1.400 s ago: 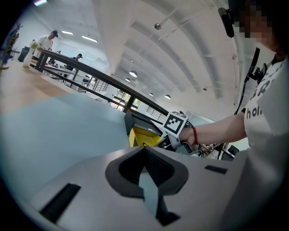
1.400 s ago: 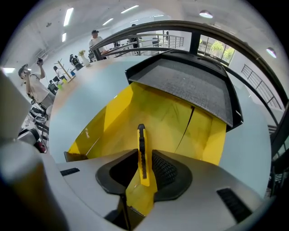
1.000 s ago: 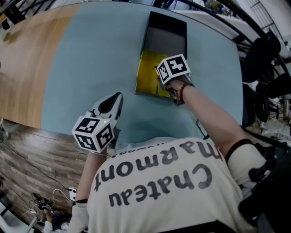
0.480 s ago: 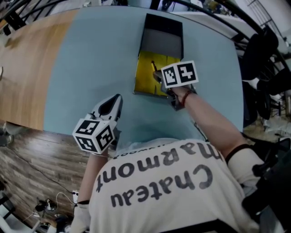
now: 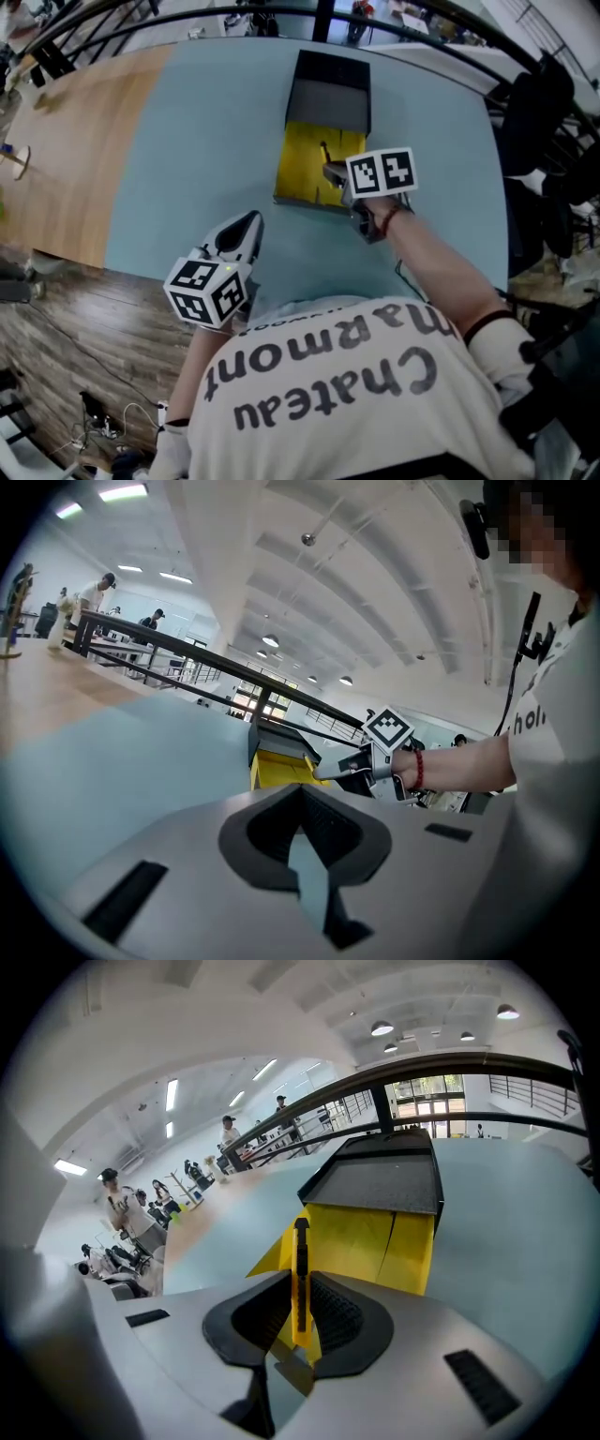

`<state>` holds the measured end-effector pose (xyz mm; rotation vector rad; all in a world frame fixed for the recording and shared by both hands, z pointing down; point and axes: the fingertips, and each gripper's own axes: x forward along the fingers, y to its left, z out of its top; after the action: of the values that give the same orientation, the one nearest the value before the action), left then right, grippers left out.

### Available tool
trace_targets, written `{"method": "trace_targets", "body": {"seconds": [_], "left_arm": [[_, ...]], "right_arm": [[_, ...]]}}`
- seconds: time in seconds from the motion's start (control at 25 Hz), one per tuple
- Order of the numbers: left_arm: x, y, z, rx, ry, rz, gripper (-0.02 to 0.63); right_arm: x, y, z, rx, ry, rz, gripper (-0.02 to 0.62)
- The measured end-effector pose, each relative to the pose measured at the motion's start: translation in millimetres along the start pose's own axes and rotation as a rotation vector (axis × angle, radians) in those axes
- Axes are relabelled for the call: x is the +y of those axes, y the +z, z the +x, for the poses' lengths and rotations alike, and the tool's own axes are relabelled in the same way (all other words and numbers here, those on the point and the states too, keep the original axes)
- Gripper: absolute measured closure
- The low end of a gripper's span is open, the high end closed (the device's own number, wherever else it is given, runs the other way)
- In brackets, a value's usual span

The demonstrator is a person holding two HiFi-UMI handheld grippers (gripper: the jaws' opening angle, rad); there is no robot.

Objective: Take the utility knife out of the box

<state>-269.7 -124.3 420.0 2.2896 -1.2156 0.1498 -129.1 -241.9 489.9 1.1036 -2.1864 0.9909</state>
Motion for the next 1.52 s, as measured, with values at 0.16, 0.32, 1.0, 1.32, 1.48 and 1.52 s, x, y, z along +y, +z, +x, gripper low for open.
{"method": "trace_targets", "body": {"seconds": [0.16,0.32,1.0,1.32,1.48,1.52], "left_arm": [[-19.0,3.3,-2.3,-0.031,0.026,0.01,0.604],[-34.5,5.8,-7.7,-0.103,0.102,-0.011,0.604],[-116.6,-29.1,-10.1,-0.153,0.24,-0.02,0.603],[-178.4,-66.1,-1.0,-0.151,0.239,-0.074,0.604],[-206.2,-65.5,7.1,-0.197,0.222,-0.062,0.604],[-214.0,-69.6,10.8,-0.187,0.214,-0.062,0.604]], "right_arm": [[-3.6,-8.0,-14.0,-0.01,0.027,0.003,0.514],[-9.3,-25.4,-31.1,0.0,0.078,0.035,0.514],[-43.5,-1.4,-139.4,-0.454,0.233,0.11,0.514],[-47.5,-52.4,-195.7,-0.376,0.321,0.06,0.514],[-44.2,-76.5,-219.9,-0.329,0.372,0.028,0.513],[-46.2,-82.7,-226.0,-0.321,0.381,0.022,0.514]]}}
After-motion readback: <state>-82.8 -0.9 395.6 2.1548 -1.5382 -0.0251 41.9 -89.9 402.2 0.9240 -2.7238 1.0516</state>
